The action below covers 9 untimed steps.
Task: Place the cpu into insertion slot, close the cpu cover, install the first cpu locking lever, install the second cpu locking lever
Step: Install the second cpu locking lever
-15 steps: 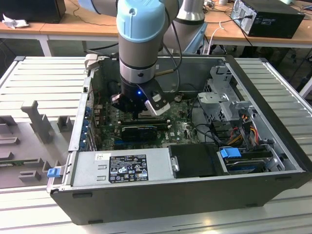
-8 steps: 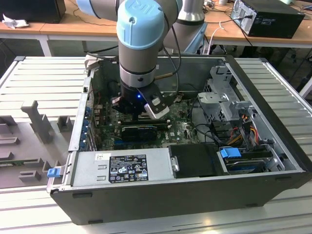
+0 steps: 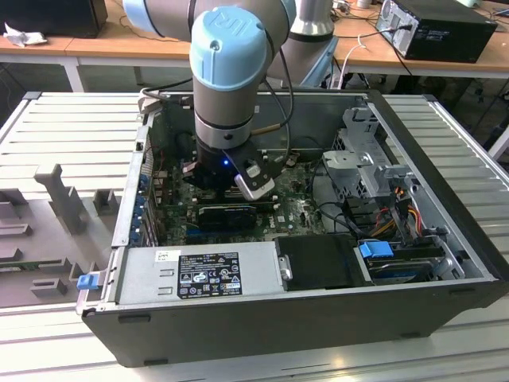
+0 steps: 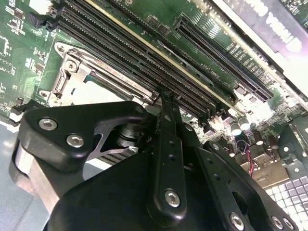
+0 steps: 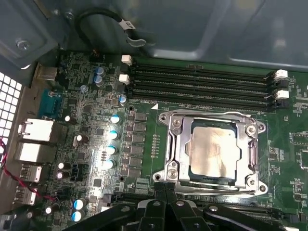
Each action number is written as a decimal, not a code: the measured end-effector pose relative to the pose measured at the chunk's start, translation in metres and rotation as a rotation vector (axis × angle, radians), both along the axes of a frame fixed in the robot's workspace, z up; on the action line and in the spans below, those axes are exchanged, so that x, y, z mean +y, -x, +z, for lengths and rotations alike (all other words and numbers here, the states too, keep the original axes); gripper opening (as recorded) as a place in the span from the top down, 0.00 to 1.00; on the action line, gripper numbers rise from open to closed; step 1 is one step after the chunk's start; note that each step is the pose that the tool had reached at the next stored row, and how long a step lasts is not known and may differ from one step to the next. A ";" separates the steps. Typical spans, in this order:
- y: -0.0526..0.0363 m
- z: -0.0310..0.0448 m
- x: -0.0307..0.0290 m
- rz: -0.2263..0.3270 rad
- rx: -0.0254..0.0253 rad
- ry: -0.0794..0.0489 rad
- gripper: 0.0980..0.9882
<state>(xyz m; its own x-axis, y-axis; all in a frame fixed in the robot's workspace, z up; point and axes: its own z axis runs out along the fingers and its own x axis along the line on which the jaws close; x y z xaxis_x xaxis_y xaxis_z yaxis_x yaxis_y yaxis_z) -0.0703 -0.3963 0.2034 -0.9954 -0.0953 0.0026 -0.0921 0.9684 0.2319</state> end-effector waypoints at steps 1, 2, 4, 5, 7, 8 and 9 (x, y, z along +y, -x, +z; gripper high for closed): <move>0.0000 -0.0005 0.0000 0.000 0.0000 -0.001 0.99; 0.0001 -0.0011 0.0000 0.000 0.0001 -0.003 0.99; 0.0001 -0.0024 0.0000 0.000 0.0001 -0.007 0.99; 0.0001 -0.0029 0.0001 0.000 0.0002 -0.011 0.99; 0.0001 -0.0035 0.0002 0.000 0.0002 -0.017 0.99; 0.0001 -0.0038 0.0003 0.000 0.0000 -0.022 0.99; 0.0001 -0.0042 0.0004 0.000 -0.0001 -0.025 0.99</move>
